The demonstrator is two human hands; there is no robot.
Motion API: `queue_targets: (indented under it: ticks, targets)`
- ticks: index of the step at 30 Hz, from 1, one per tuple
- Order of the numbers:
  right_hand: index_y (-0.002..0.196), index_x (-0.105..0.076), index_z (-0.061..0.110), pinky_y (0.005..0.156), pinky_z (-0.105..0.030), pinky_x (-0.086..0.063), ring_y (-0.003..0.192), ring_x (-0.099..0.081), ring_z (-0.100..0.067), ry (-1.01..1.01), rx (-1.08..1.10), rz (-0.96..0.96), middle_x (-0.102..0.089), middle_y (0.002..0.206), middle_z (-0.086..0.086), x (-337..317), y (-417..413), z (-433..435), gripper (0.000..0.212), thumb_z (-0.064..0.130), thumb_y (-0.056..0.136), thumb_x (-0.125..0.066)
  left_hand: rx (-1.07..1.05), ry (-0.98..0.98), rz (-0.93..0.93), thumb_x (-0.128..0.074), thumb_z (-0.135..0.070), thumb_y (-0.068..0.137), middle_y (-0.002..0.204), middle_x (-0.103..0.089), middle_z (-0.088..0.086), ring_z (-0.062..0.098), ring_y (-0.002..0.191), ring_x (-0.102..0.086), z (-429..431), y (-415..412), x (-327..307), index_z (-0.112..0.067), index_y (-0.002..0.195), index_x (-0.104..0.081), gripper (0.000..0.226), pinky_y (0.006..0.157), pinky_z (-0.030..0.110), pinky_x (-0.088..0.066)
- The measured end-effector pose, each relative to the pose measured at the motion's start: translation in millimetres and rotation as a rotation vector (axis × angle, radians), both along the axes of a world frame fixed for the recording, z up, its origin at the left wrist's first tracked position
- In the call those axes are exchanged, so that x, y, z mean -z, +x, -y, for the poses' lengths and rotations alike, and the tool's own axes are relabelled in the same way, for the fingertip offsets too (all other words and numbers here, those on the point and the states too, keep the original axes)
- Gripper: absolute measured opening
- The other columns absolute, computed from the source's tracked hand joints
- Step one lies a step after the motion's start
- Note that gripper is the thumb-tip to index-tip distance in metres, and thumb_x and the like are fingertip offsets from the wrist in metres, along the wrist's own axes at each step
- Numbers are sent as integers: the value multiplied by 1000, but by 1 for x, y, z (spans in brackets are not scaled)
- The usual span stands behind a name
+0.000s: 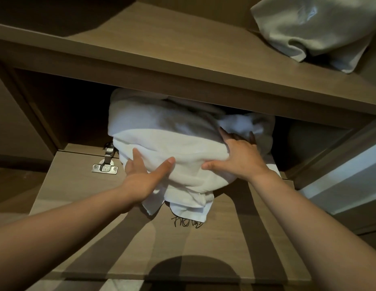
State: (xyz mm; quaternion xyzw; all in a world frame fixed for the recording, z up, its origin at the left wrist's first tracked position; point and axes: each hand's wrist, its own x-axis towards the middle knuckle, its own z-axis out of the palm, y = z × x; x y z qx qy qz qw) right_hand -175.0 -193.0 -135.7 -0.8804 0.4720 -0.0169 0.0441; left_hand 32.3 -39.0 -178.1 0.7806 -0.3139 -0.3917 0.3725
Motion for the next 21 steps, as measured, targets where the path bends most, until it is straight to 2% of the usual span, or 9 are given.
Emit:
queue_targets:
  ticks: [2, 5, 7, 10, 13, 15, 17, 19, 21]
  targets:
    - [154, -22, 27, 115, -45, -23, 129, -49, -25, -16, -44, 9, -56, 138, -5, -1, 2, -3, 131, 103, 48, -35, -50, -15, -67, -59, -82, 64, 159, -12, 7, 35, 142, -25, 3, -1, 0, -31, 152, -6, 114, 109, 55, -33]
    - [151, -30, 27, 109, -39, -32, 129, -46, -24, 91, -47, 110, -52, 141, -2, 1, -1, -17, 128, 100, 47, -39, -129, -28, -134, -62, -84, 59, 155, -21, 7, 40, 135, -33, 9, -2, -4, -30, 147, -17, 112, 99, 64, -40]
    - [150, -34, 31, 108, -37, -34, 131, -44, -22, 134, -43, 165, -50, 143, 2, 6, -6, -31, 120, 97, 50, -44, -167, -26, -118, -62, -84, 57, 153, -25, 10, 40, 132, -37, 10, -5, -7, -28, 147, -18, 115, 97, 62, -43]
    - [149, -36, 35, 104, -35, -40, 124, -48, -16, 181, -30, 232, -56, 133, 7, 8, -13, -51, 111, 93, 56, -49, -241, -64, -165, -67, -80, 57, 153, -27, 8, 40, 131, -39, 13, -8, -9, -28, 148, -17, 116, 92, 61, -47]
    - [146, -40, 38, 96, -29, -44, 112, -55, -8, 214, -46, 300, -62, 122, 12, 10, -21, -72, 105, 93, 57, -49, -291, -87, -231, -69, -81, 43, 151, -28, 6, 39, 128, -43, 12, -9, -11, -31, 146, -17, 126, 95, 59, -45]
    - [145, -40, 41, 94, -23, -46, 109, -57, 1, 263, -78, 351, -63, 123, 17, 17, -26, -86, 102, 91, 57, -54, -316, -85, -214, -70, -81, 39, 148, -30, 7, 39, 125, -45, 10, -9, -12, -29, 145, -21, 127, 96, 58, -45]
    - [147, -33, 47, 93, -18, -46, 104, -58, 8, 334, -76, 395, -62, 122, 24, 25, -31, -99, 104, 91, 56, -56, -334, -104, -195, -73, -79, 33, 145, -37, 8, 36, 125, -47, 9, -8, -13, -24, 143, -29, 130, 97, 56, -46]
    - [149, -30, 46, 93, -21, -49, 97, -62, 9, 387, -37, 468, -65, 117, 25, 30, -34, -101, 105, 90, 57, -56, -343, -125, -195, -79, -73, 30, 142, -42, 8, 35, 124, -49, 10, -5, -14, -22, 140, -33, 130, 96, 57, -47]
    - [149, -32, 44, 92, -20, -50, 95, -63, 9, 368, 3, 541, -67, 108, 24, 28, -36, -95, 103, 88, 59, -57, -367, -94, -185, -84, -66, 39, 142, -38, 8, 37, 125, -46, 13, -5, -15, -23, 140, -29, 122, 94, 59, -46]
